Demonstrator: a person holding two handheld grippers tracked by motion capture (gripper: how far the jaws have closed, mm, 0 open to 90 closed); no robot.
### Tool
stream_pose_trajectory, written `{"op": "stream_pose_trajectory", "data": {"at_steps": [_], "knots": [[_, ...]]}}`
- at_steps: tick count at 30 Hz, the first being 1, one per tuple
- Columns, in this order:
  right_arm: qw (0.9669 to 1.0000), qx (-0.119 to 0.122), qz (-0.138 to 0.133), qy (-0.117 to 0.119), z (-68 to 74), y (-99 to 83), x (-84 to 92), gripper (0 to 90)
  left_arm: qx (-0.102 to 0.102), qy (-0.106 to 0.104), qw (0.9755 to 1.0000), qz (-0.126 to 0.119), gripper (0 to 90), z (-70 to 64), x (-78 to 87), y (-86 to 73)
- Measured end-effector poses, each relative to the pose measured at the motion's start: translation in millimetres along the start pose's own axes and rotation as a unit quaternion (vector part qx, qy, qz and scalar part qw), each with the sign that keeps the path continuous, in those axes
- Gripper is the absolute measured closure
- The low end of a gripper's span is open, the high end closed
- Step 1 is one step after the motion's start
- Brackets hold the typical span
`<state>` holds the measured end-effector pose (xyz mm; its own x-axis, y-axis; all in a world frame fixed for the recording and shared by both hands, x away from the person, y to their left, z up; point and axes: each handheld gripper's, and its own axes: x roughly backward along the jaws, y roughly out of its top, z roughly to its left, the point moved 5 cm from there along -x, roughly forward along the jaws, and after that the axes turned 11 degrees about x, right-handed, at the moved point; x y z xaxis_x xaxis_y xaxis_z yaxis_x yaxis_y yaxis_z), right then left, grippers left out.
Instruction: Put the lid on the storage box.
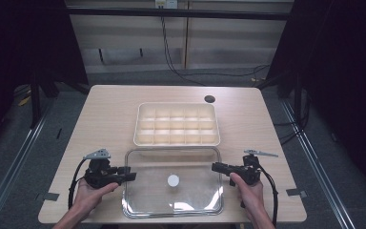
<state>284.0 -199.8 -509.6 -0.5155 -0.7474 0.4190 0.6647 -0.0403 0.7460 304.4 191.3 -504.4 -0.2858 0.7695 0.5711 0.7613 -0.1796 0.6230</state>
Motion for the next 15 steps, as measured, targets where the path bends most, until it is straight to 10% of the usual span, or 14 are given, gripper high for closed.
{"op": "stream_pose_trajectory", "data": {"at_steps": [15], "knots": [[0.9997,0.022,-0.014,-0.003,6.4,12.2,3.9,70.8,-0.012,-0.011,0.9996,-0.022,63.0,-4.7,13.2,11.3]]}}
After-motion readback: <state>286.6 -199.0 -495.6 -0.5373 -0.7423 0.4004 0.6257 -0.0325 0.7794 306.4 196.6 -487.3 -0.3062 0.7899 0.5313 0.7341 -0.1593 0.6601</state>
